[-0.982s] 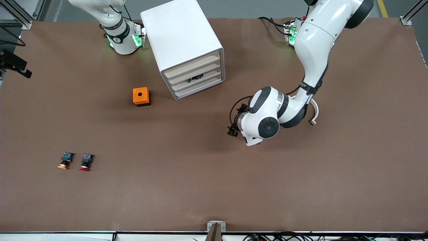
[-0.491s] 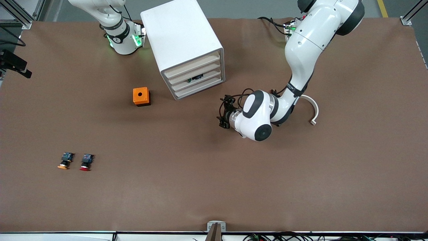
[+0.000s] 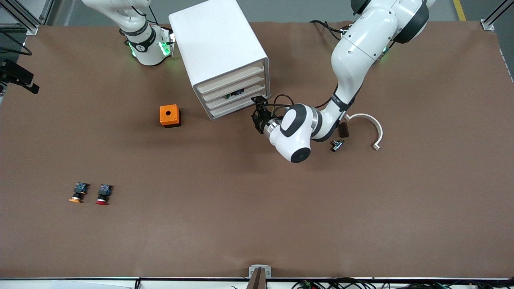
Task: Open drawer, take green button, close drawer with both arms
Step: 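Grasp the drawer handle with the left gripper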
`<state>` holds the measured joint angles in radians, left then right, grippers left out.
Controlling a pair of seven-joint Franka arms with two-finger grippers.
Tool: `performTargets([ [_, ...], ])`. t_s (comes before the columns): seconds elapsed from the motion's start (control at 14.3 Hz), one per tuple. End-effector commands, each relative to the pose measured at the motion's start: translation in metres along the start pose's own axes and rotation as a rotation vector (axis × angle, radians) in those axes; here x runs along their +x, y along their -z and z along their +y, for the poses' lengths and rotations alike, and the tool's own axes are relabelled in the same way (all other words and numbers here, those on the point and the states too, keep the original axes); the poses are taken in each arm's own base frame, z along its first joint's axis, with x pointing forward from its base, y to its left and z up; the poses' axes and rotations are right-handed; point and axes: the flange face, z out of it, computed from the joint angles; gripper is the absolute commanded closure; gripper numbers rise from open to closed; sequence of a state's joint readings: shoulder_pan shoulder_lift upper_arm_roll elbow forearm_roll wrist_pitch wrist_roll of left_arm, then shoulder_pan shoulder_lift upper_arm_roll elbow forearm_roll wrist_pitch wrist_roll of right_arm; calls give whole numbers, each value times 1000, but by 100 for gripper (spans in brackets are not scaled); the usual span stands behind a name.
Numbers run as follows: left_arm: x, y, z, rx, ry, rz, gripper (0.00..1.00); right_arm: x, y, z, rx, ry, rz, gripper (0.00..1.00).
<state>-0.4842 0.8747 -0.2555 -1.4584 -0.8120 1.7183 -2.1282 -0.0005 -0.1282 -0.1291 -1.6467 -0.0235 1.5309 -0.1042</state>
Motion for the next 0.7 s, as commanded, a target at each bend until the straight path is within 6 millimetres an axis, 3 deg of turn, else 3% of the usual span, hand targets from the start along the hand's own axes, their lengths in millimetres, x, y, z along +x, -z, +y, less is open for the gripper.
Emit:
performTargets([
  [0.0, 1, -16, 5, 77, 75, -21, 26, -3, 7, -14, -92, 40, 16, 0],
  [0.21, 1, -31, 11, 112, 106, -35, 35, -3, 3, -9, -87, 27, 5, 0],
  [0.56, -1, -58, 10, 129, 151, 6, 40, -6, 2, 7, 9, -18, 11, 0],
  [0.63, -2, -67, 9, 133, 150, 18, 46, -6, 3, 8, 9, -18, 13, 0],
])
